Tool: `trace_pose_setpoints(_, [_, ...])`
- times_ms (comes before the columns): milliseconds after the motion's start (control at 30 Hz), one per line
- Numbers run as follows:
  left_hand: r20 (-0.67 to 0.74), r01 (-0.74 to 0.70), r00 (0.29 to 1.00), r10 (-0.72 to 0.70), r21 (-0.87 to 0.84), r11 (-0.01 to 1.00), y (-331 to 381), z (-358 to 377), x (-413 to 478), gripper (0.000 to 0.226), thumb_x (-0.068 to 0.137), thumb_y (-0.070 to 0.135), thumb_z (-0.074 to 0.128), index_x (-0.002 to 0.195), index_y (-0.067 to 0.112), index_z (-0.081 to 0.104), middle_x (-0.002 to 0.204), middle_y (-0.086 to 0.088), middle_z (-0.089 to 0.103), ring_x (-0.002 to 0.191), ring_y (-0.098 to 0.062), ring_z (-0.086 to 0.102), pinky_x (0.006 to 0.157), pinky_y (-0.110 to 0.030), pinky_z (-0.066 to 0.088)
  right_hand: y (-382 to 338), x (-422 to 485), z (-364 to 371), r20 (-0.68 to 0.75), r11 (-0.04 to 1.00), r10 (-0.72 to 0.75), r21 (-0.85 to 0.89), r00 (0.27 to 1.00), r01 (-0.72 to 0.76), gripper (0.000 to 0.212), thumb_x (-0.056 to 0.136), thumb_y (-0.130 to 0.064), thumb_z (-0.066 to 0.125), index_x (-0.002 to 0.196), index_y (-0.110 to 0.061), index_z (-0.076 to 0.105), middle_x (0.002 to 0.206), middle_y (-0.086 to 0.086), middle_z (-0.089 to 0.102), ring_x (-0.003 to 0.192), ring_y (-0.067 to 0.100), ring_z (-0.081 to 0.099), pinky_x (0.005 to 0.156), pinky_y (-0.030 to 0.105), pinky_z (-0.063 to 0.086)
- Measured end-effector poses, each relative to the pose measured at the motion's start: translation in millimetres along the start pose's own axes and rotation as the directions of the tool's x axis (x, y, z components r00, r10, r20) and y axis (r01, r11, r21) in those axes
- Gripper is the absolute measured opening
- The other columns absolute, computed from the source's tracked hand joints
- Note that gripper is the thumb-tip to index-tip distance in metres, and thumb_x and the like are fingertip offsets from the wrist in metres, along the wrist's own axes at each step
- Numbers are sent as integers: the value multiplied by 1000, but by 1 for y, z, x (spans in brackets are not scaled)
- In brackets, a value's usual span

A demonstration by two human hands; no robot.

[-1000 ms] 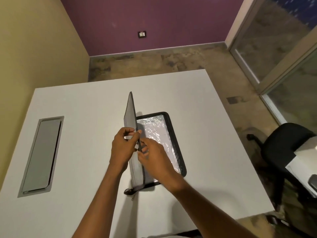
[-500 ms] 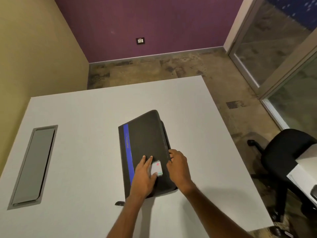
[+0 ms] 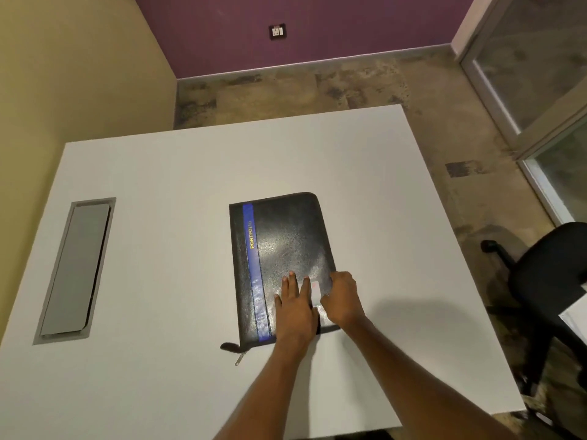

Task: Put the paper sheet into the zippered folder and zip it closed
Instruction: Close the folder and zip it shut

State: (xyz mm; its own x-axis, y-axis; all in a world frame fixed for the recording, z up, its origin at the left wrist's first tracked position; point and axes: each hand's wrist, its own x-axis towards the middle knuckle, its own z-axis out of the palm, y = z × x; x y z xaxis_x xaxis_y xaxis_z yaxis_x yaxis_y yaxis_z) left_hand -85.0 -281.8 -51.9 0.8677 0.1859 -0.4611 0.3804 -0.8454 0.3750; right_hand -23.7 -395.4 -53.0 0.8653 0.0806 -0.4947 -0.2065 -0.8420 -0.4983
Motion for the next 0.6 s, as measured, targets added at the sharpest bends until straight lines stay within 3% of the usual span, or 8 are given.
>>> trace_pose_setpoints(167, [9,5,1000,-5,8,1000,1,5,0,72,103,23,48,166,22,14,174,-12,-7,161,-31,-6,129,-55,8,1,-7,10,57,997,-42,-59,997,46,75,74,-19,73,143,-6,47,141,15,50,128,37,52,108,45,46])
trace_pose_setpoints(267, [3,-37,999,37,-44,998,-4,1,-5,70,101,19,49,165,20,20,175,-11,-1,162,-29,-2,128,-53,7,5,-13,11,73,998,-37,-46,997,41,84,74,-25,72,149,-7,40,148,16,44,131,40,49,108,46,45])
trace_pose_setpoints(367, [-56,-128,991,120,-169,977,-18,-6,-16,67,98,14,52,161,16,31,174,-10,13,161,-28,12,130,-47,12,7,-26,12,-33,993,-65,-103,997,61,72,75,-16,70,142,-6,47,149,20,45,131,42,49,108,46,45])
trace_pose_setpoints(500, [-157,-182,976,148,-229,956,-58,-11,-36,64,90,11,58,153,15,47,165,-9,37,151,-29,35,125,-41,29,-5,-56,21,-284,963,-240,-191,928,190,43,70,-7,69,112,-10,61,115,10,59,102,35,60,85,45,52])
trace_pose_setpoints(600, [-274,-152,958,85,-233,961,-91,-19,-56,54,89,13,62,142,18,58,151,-3,54,137,-24,51,116,-38,41,-14,-81,42,-346,934,-356,-98,868,344,28,75,-8,68,103,-13,63,101,6,60,91,31,59,78,45,51])
